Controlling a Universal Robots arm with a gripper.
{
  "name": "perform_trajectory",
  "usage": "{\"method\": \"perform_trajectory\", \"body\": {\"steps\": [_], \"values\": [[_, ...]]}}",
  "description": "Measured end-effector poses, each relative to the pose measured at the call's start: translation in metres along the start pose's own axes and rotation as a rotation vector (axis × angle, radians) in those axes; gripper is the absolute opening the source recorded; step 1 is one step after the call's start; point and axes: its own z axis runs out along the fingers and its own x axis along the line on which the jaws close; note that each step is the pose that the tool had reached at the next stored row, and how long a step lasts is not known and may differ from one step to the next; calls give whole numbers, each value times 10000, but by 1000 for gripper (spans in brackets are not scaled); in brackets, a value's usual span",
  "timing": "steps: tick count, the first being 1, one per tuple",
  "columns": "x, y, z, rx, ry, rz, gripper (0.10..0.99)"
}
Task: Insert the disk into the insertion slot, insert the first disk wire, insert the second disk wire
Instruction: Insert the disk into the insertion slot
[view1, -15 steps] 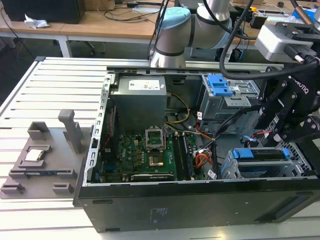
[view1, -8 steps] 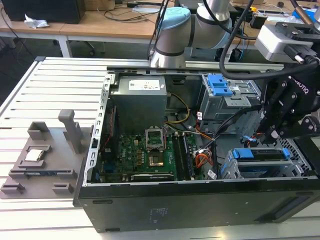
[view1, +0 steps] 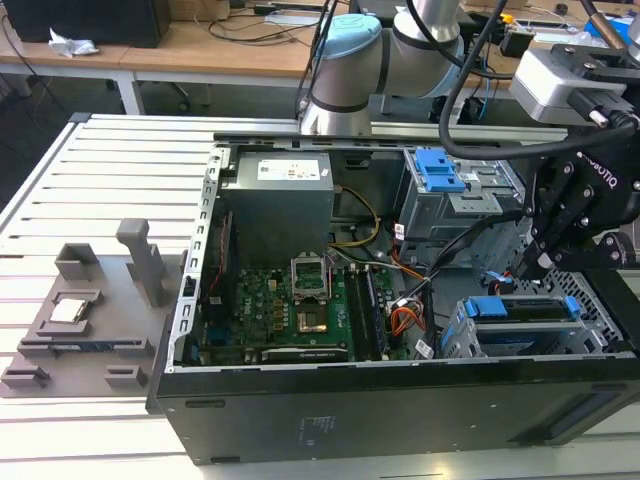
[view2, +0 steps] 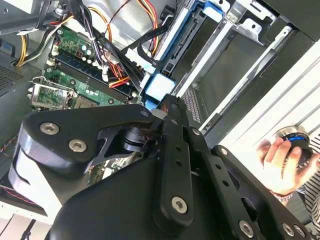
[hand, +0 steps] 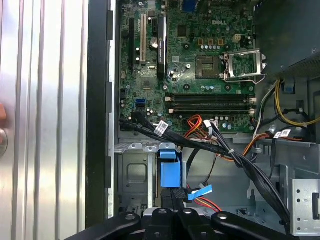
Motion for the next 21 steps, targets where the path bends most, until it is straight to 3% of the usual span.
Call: {"method": "perform_trajectory", "body": {"steps": [5,7,10,11,15,19,21], "values": [[0,-17,0,0,-2,-1,106],[-14,-127,-7,-1,0,1,106],[-35,-237,-12,-3,-1,-1,106],[-34,-244,-3,-6,0,0,106],[-35,-266,131,-10,0,0,106],[-36,-280,210,-10,0,-1,106],[-37,-333,238,-12,2,0,106]]}}
